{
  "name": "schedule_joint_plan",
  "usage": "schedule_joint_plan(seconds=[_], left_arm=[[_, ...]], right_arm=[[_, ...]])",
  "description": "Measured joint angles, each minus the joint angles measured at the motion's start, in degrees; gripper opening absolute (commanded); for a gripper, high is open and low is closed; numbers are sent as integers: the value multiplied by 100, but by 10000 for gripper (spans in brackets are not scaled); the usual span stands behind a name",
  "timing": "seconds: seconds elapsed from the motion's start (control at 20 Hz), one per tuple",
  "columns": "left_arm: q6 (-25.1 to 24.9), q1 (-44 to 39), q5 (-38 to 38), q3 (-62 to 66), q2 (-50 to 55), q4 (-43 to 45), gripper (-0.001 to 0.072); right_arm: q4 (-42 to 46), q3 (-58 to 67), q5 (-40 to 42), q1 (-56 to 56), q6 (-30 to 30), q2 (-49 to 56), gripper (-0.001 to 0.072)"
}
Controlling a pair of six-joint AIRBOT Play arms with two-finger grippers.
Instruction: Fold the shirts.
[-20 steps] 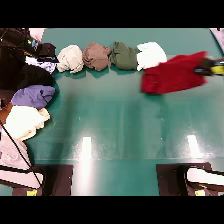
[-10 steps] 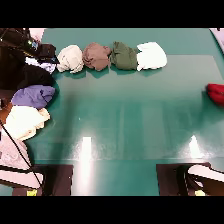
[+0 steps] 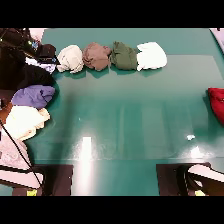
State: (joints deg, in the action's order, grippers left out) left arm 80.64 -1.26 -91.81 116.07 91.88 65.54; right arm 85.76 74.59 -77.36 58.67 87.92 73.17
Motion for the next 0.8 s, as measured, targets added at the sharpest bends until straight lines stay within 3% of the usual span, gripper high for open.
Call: schedule_joint_plan(seconds=[0.2, 0.35, 0.55, 0.7, 0.8], left_arm=[[-37, 0, -26, -2, 0, 0, 23], [-81, 0, -22, 0, 0, 0, 23], [-103, 0, 160, 0, 0, 0, 23], [-105, 0, 245, -2, 0, 0, 23], [-107, 0, 284, -2, 0, 2, 23]], right_arm=[[992, -24, -72, 11, 264, -245, 633], [1202, -26, 9, -31, 496, -472, 622], [511, -26, 212, -494, 647, -826, 360], [-138, -28, 256, -1211, 680, -1108, 22], [-380, -28, 256, -1860, 697, -1316, 21]])
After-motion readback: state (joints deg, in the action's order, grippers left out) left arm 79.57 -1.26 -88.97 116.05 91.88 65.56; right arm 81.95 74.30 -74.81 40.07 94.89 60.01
